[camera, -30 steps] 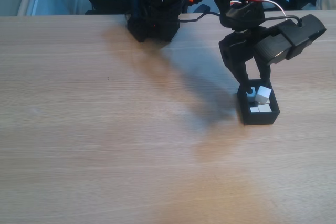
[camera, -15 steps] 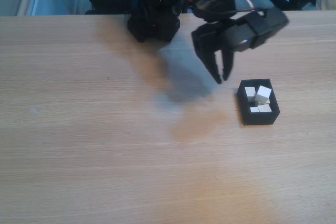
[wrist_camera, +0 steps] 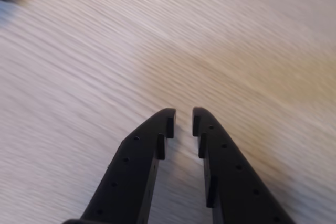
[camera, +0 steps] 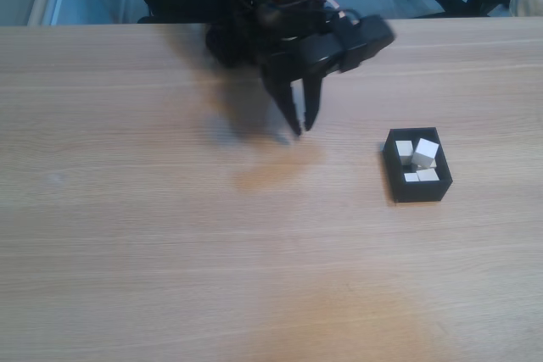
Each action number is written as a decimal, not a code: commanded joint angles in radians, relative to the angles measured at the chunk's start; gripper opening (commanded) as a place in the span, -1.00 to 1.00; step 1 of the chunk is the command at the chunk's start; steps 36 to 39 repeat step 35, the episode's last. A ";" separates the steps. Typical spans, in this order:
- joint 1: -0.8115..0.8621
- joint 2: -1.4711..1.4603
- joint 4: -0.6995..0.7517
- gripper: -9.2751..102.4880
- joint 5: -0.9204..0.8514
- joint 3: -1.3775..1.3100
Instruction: Pick blocks and place them in the box.
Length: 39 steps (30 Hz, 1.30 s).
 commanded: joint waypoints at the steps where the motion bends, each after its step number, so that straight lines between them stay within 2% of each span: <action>1: 0.077 0.129 0.052 -0.83 -0.009 0.074; 4: 0.146 0.279 0.152 -0.83 -0.014 0.163; 8: 0.224 0.495 0.396 -0.83 -0.006 0.239; 11: 0.267 0.497 0.483 -0.83 0.011 0.261; 16: 0.241 0.497 0.640 -0.83 0.100 0.262; 27: 0.225 0.499 0.643 -0.83 0.196 0.262; 39: 0.230 0.499 0.646 -0.83 0.160 0.262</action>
